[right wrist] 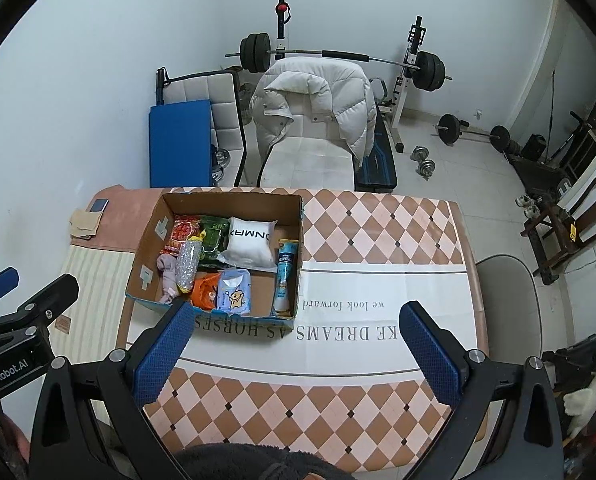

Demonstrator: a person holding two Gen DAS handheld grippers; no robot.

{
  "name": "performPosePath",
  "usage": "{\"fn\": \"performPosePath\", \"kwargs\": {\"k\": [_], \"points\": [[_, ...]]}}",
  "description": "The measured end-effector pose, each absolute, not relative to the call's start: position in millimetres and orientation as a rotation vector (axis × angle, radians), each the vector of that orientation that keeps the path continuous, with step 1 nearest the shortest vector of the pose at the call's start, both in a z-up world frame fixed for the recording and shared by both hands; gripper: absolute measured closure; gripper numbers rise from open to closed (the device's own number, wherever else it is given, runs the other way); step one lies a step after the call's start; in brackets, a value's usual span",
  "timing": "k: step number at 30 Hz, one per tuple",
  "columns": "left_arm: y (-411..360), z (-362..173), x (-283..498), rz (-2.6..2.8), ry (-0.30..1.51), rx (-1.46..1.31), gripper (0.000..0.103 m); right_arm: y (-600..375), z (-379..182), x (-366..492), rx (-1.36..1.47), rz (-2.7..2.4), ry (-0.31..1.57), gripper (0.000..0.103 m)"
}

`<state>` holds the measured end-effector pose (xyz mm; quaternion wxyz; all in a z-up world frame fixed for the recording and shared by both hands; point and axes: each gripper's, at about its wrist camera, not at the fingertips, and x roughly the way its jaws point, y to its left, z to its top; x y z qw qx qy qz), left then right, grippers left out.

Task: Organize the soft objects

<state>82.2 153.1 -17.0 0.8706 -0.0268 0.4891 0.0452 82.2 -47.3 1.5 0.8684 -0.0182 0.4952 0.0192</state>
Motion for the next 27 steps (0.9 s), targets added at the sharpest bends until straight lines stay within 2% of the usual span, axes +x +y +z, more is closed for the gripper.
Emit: {"fn": "performPosePath", "kwargs": {"k": [27], "points": [[157.0,-18.3,79.0,0.099,1.027,-0.059,0.000,-51.9,0.9,83.1,-0.041,0.040,1.030,0.000]]}}
